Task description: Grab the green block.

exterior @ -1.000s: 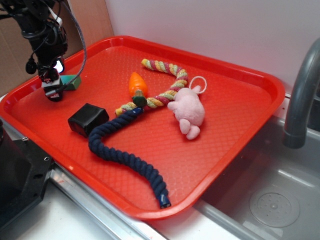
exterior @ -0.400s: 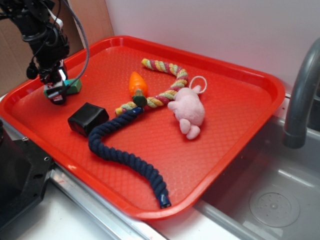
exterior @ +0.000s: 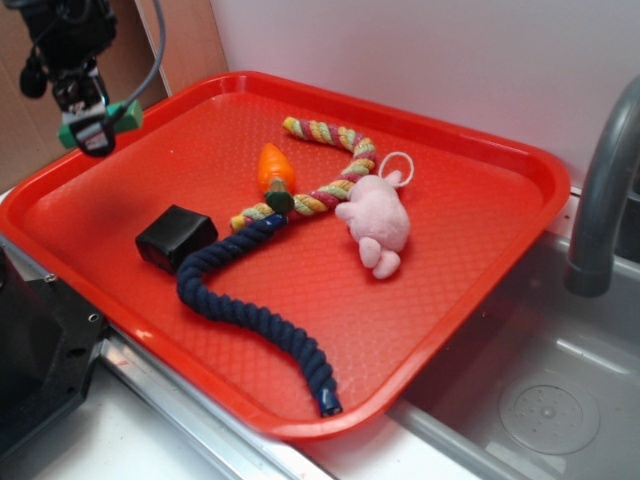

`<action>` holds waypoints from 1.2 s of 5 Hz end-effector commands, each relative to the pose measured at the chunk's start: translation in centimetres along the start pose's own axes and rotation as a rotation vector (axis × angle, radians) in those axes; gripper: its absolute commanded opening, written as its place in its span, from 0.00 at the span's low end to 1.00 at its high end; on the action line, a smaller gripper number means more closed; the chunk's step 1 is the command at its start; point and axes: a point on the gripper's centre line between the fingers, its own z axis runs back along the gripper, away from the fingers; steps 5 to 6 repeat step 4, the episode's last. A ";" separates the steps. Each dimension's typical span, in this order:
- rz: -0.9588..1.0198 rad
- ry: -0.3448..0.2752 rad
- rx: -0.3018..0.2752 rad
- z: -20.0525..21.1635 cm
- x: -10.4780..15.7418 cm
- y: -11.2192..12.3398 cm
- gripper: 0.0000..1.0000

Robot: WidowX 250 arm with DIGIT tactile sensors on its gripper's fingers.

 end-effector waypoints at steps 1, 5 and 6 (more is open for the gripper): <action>0.335 0.032 0.089 7.8 4.1 -1.3 0.00; 0.517 0.013 0.082 11.3 6.9 -4.0 0.00; 0.517 0.013 0.082 11.3 6.9 -4.0 0.00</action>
